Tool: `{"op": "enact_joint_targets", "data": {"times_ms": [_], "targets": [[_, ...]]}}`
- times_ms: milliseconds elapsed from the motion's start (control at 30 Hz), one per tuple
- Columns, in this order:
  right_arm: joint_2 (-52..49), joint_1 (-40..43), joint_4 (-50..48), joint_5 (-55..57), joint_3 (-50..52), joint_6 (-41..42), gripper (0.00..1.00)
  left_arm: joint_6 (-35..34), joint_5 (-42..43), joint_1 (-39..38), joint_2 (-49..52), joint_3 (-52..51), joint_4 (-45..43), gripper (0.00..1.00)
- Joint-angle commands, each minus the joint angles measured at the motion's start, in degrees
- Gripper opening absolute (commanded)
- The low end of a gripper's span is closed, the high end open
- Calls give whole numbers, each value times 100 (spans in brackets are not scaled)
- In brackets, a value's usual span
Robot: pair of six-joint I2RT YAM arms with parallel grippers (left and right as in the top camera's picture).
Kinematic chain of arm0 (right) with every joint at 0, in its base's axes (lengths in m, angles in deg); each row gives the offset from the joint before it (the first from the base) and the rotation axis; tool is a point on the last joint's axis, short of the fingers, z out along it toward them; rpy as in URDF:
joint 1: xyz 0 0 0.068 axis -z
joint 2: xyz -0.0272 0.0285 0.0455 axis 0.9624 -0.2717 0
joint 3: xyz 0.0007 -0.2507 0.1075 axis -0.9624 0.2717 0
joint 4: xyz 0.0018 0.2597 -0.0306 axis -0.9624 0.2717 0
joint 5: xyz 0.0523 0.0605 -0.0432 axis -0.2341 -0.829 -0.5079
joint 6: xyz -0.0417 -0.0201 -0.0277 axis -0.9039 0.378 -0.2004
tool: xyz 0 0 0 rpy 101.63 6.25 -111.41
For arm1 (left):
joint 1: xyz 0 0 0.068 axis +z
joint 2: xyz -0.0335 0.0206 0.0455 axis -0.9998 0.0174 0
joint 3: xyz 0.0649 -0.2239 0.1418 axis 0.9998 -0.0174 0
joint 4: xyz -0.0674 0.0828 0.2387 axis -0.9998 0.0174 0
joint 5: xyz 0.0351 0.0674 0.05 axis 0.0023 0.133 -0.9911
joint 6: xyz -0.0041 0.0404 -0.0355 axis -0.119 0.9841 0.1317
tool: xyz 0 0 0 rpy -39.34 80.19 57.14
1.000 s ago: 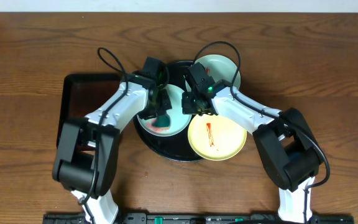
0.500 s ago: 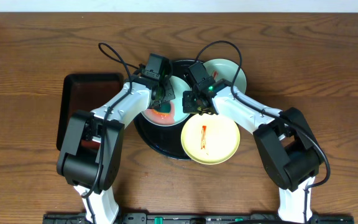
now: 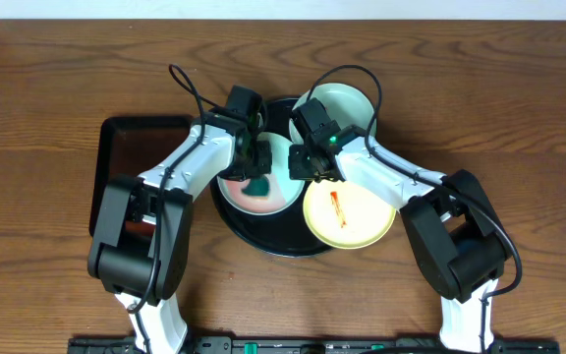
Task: Clean dirty plates on tray and stack at the side
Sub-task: 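Scrub the left pale green plate with the sponge in left gripper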
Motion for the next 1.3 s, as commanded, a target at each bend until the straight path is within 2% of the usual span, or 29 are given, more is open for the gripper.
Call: {"op": "enact_joint_targets", "data": {"times_ms": [0, 133, 200, 333, 433, 567, 667, 767, 833, 900, 1067, 1267], "targets": [[-234, -83, 63, -96, 11, -90, 1, 476, 852, -133, 225, -197, 188, 8], [-234, -83, 92, -96, 11, -92, 1, 321, 352, -98, 225, -190, -151, 7], [-234, -83, 94, -96, 11, -90, 1, -133, -581, -70, 225, -109, -192, 7], [-234, -83, 96, -94, 11, -92, 1, -702, -2225, -63, 225, 232, 317, 7], [-234, -83, 94, -94, 11, -92, 1, -708, -2643, -68, 223, 466, 713, 7], [-234, -83, 96, -94, 11, -92, 1, -704, -2334, -70, 225, 522, 999, 7], [-234, -83, 96, -94, 11, -94, 1, -258, -800, -76, 227, 522, 1027, 8], [-234, -83, 98, -94, 11, -94, 1, 66, 356, -131, 227, 518, 1021, 7], [-234, -83, 111, -94, 11, -94, 1, 334, 981, -173, 227, 518, 970, 7], [-234, -83, 114, -94, 11, -94, 1, 459, 1266, -210, 227, 518, 905, 7], [-234, -83, 131, -94, 11, -92, 1, 337, 916, -160, 227, 518, 577, 8], [-234, -83, 173, -94, 11, -92, 1, -463, -820, 7, 227, 518, 210, 7]]}}
